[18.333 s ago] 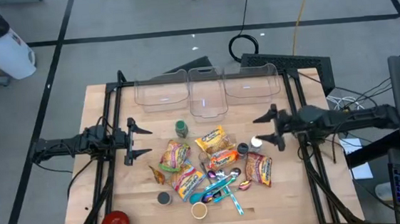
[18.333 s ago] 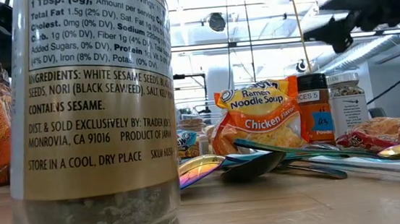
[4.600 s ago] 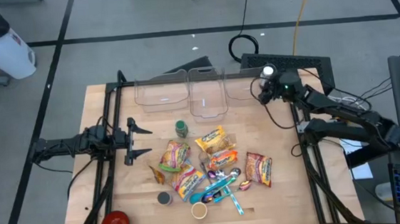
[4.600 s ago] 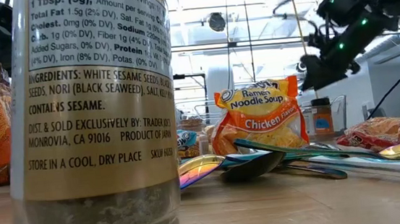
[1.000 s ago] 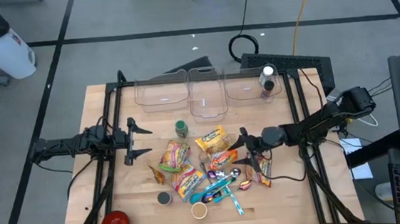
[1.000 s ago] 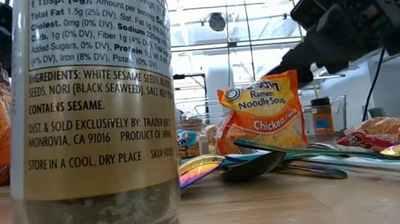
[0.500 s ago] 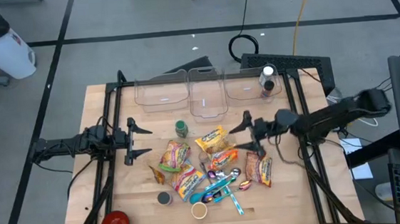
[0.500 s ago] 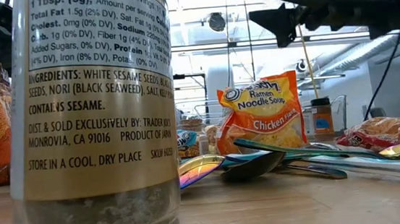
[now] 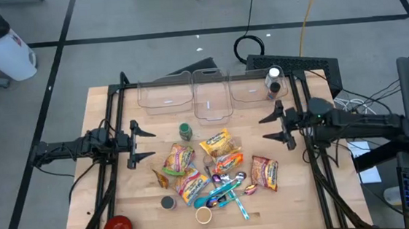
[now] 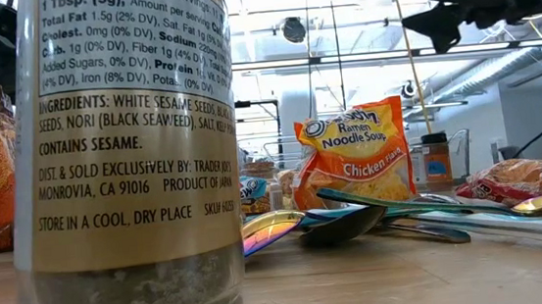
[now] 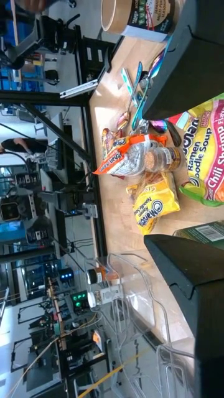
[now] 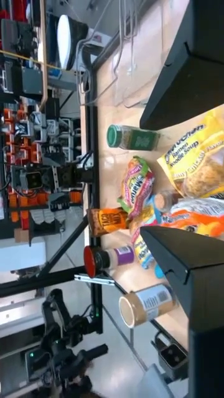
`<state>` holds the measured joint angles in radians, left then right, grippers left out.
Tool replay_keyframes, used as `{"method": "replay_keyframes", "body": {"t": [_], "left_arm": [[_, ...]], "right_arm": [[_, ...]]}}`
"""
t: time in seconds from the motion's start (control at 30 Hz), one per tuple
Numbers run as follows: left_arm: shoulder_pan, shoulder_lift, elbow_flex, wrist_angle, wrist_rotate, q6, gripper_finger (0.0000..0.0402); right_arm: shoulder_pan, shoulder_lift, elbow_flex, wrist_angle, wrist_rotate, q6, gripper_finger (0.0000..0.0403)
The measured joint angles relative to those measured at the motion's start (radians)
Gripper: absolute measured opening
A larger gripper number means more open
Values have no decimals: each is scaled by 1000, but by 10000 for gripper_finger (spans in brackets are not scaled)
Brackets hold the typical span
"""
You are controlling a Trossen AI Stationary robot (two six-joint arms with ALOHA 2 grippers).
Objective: Pick & Place Food Item
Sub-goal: Put the green seasoning bottle into the right transparent bin
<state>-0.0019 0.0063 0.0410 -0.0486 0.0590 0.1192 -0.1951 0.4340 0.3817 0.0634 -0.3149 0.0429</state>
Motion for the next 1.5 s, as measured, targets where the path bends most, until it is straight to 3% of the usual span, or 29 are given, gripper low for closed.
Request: {"method": "replay_keyframes", "body": {"t": [0.17,0.27,0.4,0.67,0.93,1.13,1.27,1.5], "left_arm": [[0,0,0,6,-10,25,324],[2,0,0,86,-101,132,324],[2,0,0,160,-166,160,324],[2,0,0,189,-165,129,324],[1,0,0,281,-58,-163,324],[1,7,0,337,-175,-306,324],[1,102,0,305,-290,-422,324],[1,426,14,348,-399,-533,324]], "right_arm": [[0,-11,0,-18,1,-50,258],[0,-8,0,-18,0,-26,258],[0,-7,0,-17,-3,19,258],[0,-7,0,-27,-6,104,258],[1,-5,-39,21,-57,103,258],[1,-5,-49,45,-56,103,258],[1,-5,-49,47,-56,103,258],[1,-6,-49,86,-55,102,258]]}}
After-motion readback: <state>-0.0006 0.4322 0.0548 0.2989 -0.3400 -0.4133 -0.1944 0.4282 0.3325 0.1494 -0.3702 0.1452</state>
